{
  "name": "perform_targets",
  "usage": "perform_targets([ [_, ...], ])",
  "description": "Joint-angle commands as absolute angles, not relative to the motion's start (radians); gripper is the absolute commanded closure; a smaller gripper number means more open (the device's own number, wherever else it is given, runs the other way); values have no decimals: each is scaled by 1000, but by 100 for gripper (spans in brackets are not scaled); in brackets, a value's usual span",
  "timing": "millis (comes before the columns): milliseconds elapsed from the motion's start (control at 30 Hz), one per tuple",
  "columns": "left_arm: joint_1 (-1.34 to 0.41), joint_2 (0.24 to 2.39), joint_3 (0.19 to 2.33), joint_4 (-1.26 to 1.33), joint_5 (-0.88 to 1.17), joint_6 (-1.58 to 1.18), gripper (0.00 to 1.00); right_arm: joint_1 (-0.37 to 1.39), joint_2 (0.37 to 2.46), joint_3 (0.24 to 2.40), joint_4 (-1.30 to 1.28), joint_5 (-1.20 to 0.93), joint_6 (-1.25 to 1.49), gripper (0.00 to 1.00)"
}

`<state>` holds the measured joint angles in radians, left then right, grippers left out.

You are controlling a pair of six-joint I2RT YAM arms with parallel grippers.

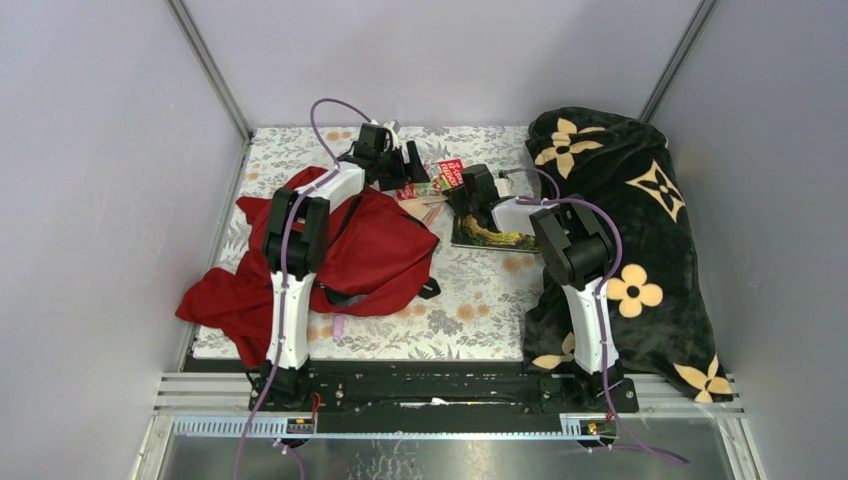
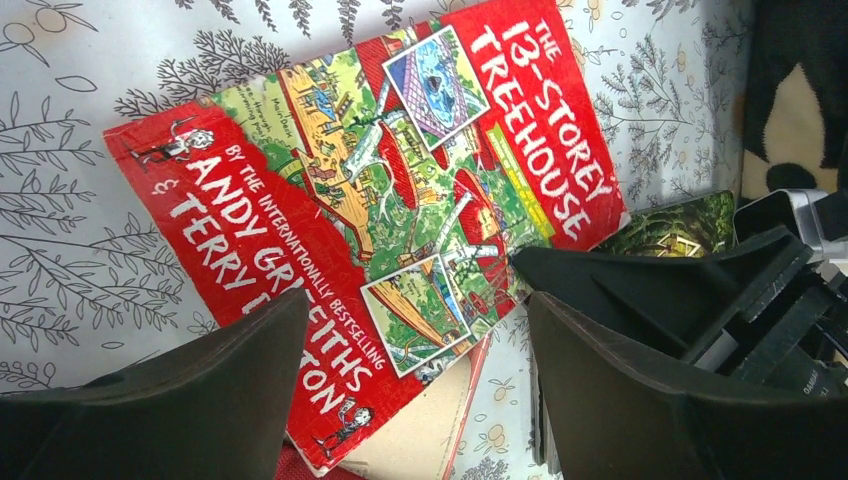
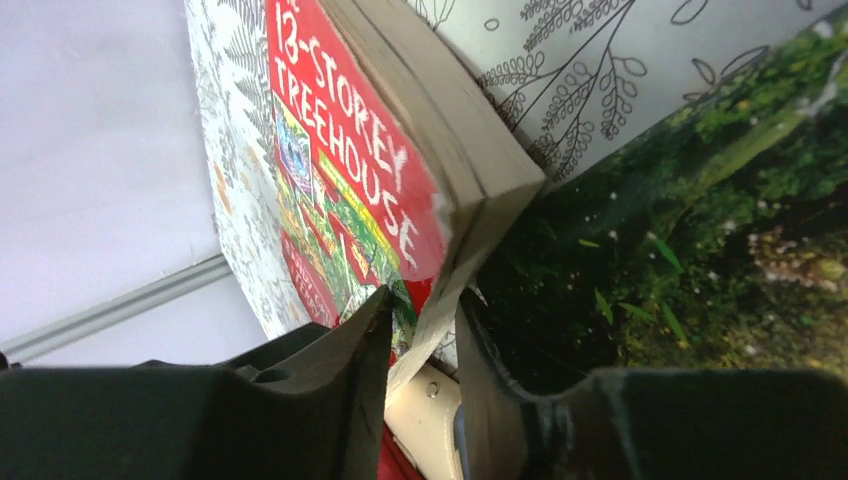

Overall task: Pack the student bag
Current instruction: Pick up the book from the center of the board.

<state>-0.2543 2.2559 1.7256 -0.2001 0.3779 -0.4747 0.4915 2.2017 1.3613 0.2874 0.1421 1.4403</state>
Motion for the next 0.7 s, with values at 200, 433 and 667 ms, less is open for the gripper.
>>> perform_targets([
  [200, -249, 2198, 1691, -251, 399, -433, 12, 458, 2233, 1507, 339, 86, 1347, 100],
  [433, -231, 2061, 1690, -250, 365, -460, 9, 436, 2146, 1548, 345, 15, 1166, 100],
  [667, -189, 1903, 1769, -383, 326, -410, 1, 401, 1987, 1520, 317, -104, 950, 100],
])
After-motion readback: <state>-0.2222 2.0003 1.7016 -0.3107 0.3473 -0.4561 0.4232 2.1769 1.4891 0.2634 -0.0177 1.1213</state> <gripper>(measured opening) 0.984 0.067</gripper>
